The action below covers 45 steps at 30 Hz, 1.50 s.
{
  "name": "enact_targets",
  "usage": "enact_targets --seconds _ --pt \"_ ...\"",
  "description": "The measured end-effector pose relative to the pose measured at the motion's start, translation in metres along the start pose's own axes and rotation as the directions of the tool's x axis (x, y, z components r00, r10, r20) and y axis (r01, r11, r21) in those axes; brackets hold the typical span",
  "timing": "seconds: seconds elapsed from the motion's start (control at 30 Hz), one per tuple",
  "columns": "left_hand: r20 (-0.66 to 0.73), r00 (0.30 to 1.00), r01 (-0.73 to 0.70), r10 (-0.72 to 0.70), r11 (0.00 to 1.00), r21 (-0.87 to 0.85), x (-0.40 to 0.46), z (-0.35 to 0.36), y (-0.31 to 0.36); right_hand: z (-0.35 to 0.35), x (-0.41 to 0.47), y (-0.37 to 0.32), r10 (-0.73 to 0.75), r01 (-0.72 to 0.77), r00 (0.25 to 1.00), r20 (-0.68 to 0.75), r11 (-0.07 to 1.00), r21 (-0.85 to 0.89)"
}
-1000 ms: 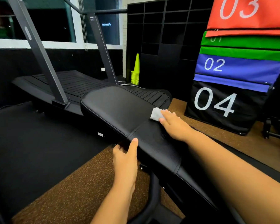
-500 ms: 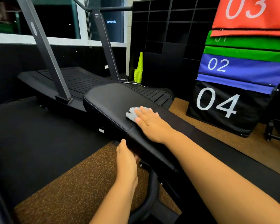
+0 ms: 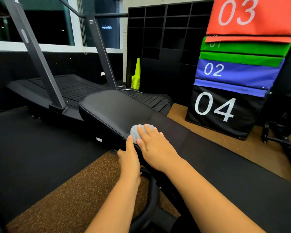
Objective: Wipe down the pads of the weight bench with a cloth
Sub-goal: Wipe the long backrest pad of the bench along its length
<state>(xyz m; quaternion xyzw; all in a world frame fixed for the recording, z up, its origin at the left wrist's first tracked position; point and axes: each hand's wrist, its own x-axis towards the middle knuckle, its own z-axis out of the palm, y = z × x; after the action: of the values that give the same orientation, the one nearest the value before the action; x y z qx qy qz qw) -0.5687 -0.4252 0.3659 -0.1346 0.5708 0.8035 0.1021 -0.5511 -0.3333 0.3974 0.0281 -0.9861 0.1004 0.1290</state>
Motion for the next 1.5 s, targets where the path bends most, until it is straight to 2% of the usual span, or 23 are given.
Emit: enact_targets --seconds 0.17,0.23,0.4,0.53,0.6,0.67,0.73,0.8,0.9,1.0,1.07,1.13,1.2,1.23,1.3,1.37,1.43,1.5 --pt "0.053 0.999 0.018 -0.012 0.994 -0.108 0.003 0.0 -0.008 -0.012 -0.044 0.009 -0.082 0.082 0.996 -0.038 0.997 -0.001" --pt "0.061 0.998 0.031 -0.025 0.994 -0.108 0.004 0.002 -0.012 -0.015 -0.077 0.022 -0.056 0.056 0.998 -0.025 0.998 -0.003" --pt "0.047 0.999 0.007 -0.006 0.999 -0.032 -0.008 0.009 -0.019 -0.021 -0.073 0.098 0.204 -0.215 0.974 0.097 0.97 0.112" --pt "0.056 0.998 0.025 -0.028 0.998 0.059 -0.017 0.01 -0.03 -0.022 -0.05 0.142 0.363 -0.367 0.93 0.067 0.926 0.087" --pt "0.071 0.997 0.018 -0.025 0.996 0.09 -0.016 0.01 -0.038 -0.02 -0.056 0.124 0.325 -0.326 0.945 0.036 0.943 0.063" --pt "0.082 0.997 0.005 -0.012 0.997 0.081 -0.016 0.009 -0.042 -0.018 -0.077 0.089 0.215 -0.216 0.976 0.02 0.974 0.066" --pt "0.082 0.997 -0.016 0.012 0.999 0.037 -0.014 0.012 -0.042 -0.019 -0.102 0.065 0.115 -0.122 0.991 0.071 0.987 0.106" --pt "0.068 0.997 -0.029 0.028 1.0 0.005 -0.011 0.014 -0.042 -0.023 -0.115 0.069 0.098 -0.117 0.985 0.139 0.984 0.136" --pt "0.052 0.999 -0.02 0.017 0.998 0.056 -0.012 0.013 -0.042 -0.029 -0.104 0.117 0.244 -0.264 0.959 0.143 0.953 0.146" --pt "0.032 0.999 -0.017 0.014 0.995 0.098 -0.013 0.012 -0.041 -0.028 -0.089 0.175 0.472 -0.477 0.879 0.073 0.87 0.123" --pt "0.025 1.0 -0.018 0.016 0.994 0.108 -0.015 0.012 -0.039 -0.023 -0.08 0.188 0.532 -0.534 0.846 0.046 0.842 0.076" --pt "0.019 1.0 0.0 -0.003 0.99 0.142 -0.019 0.013 -0.037 -0.018 -0.073 0.168 0.488 -0.489 0.872 0.03 0.871 0.053" --pt "-0.002 1.0 -0.029 0.03 0.989 0.147 -0.025 0.016 -0.034 -0.014 -0.074 0.129 0.347 -0.347 0.938 0.011 0.936 0.059" --pt "-0.026 0.995 -0.086 0.091 0.983 0.162 -0.029 0.017 -0.033 -0.013 -0.08 0.108 0.262 -0.261 0.965 -0.003 0.963 0.064" --pt "-0.072 0.959 -0.245 0.274 0.929 0.279 -0.034 0.017 -0.03 -0.012 -0.096 0.079 0.126 -0.125 0.992 -0.01 0.988 0.086" --pt "-0.056 0.878 -0.396 0.475 0.787 0.474 -0.039 0.015 -0.028 -0.016 -0.115 0.074 0.067 -0.071 0.997 0.036 0.987 0.146" --pt "0.024 0.759 -0.494 0.651 0.551 0.673 -0.041 0.011 -0.026 -0.023 -0.127 0.094 0.148 -0.163 0.985 0.088 0.965 0.203" --pt "0.163 0.65 -0.55 0.743 0.311 0.775 -0.039 0.007 -0.023 -0.028 -0.13 0.131 0.276 -0.283 0.959 0.063 0.938 0.199"
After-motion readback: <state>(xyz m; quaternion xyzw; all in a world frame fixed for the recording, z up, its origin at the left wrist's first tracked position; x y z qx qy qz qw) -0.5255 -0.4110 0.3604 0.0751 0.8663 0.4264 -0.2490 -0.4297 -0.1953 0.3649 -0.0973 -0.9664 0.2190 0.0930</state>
